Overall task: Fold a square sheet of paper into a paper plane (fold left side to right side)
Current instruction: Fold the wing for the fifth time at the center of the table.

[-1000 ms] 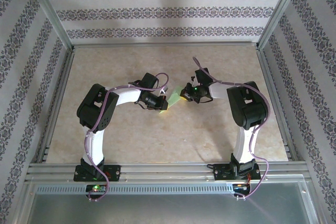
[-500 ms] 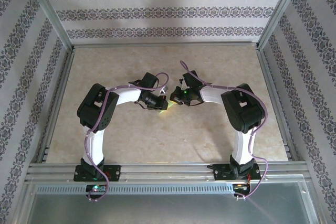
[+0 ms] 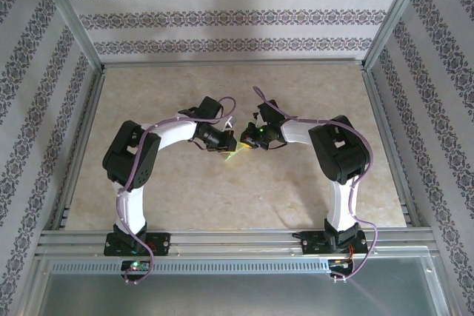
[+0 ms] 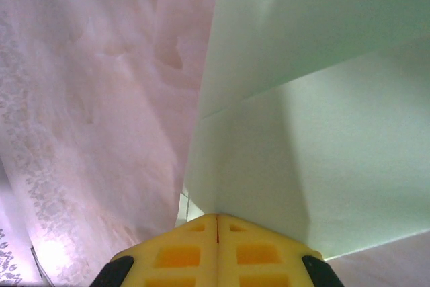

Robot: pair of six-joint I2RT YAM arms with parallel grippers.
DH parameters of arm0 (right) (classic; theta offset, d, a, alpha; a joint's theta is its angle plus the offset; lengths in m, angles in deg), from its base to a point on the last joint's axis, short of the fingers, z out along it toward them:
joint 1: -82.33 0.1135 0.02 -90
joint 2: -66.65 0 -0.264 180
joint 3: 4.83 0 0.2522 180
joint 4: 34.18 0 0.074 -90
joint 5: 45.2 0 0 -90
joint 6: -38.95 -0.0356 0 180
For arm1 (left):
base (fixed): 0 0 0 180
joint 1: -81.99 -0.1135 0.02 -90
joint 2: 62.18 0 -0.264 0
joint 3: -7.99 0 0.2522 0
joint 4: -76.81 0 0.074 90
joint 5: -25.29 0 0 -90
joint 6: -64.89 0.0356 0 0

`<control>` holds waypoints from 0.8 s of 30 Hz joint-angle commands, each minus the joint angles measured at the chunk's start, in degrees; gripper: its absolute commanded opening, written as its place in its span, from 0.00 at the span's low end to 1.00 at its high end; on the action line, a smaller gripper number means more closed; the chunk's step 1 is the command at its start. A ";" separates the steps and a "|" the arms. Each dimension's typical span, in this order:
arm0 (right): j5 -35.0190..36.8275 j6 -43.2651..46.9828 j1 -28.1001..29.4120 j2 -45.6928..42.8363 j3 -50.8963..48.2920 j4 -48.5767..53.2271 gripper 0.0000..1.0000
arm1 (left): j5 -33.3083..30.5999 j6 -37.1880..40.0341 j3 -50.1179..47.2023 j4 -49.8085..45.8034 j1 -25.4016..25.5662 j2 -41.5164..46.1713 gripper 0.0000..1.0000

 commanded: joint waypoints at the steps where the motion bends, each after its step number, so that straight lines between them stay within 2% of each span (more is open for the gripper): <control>1: 3.01 1.84 0.19 2.85 -1.84 6.17 0.00 | 1.89 -0.09 0.55 -4.89 -0.53 3.43 0.06; 7: 3.12 2.24 0.37 3.62 -0.80 7.15 0.00 | 2.36 0.12 -2.74 -4.64 -0.10 3.09 0.06; 24: 3.90 3.79 0.89 4.57 1.30 10.49 0.00 | 0.96 4.42 2.57 -8.09 0.05 -4.13 0.05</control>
